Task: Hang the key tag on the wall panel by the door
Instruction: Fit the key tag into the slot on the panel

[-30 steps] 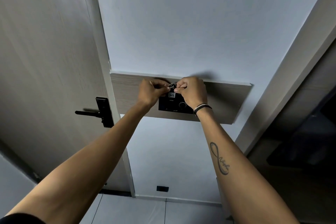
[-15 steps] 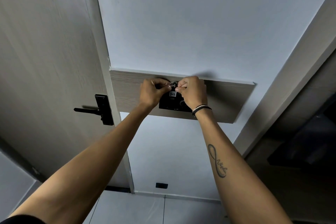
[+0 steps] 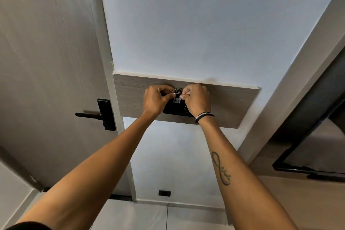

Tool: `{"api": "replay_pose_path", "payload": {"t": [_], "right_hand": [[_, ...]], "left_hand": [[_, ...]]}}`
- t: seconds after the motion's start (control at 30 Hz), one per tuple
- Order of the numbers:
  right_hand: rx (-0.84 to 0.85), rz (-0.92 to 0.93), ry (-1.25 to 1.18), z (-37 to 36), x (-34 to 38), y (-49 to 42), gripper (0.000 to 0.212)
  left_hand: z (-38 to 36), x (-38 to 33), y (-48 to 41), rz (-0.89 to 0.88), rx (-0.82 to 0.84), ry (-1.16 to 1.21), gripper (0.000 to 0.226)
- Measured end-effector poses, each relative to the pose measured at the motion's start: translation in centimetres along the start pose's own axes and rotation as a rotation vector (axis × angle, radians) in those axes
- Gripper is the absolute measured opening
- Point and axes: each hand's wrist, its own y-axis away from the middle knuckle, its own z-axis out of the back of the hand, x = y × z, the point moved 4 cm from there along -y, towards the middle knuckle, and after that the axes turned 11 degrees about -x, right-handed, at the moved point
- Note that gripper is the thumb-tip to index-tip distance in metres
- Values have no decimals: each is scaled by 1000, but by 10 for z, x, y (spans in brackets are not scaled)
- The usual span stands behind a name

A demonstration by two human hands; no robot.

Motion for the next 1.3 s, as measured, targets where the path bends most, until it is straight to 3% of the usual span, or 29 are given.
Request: {"api": "replay_pose_path", "payload": {"t": [0.37,0.53,0.7,0.87,1.07,1.3], "right_hand": [[22,-4,-7,-1,1,2,9],[79,49,117,5,-9,7,4],[-122,224,318,32,-18,11,7],[-339,317,354,44,-21,21,33],[-296,325,418,28,-26,38,59],[-257,304,430,28,-23,43,67]], "left_hand": [[3,-4,4,-1,4,-35,22],[11,-4,7,-97,13,-133,26],[34,0,9,-256,-63,-362,27],[42,-3,20,-500,-172,-558,49],[30,-8,32,-588,-92,-620,59],[26,-6,39,-567,-19,-611,68]]}}
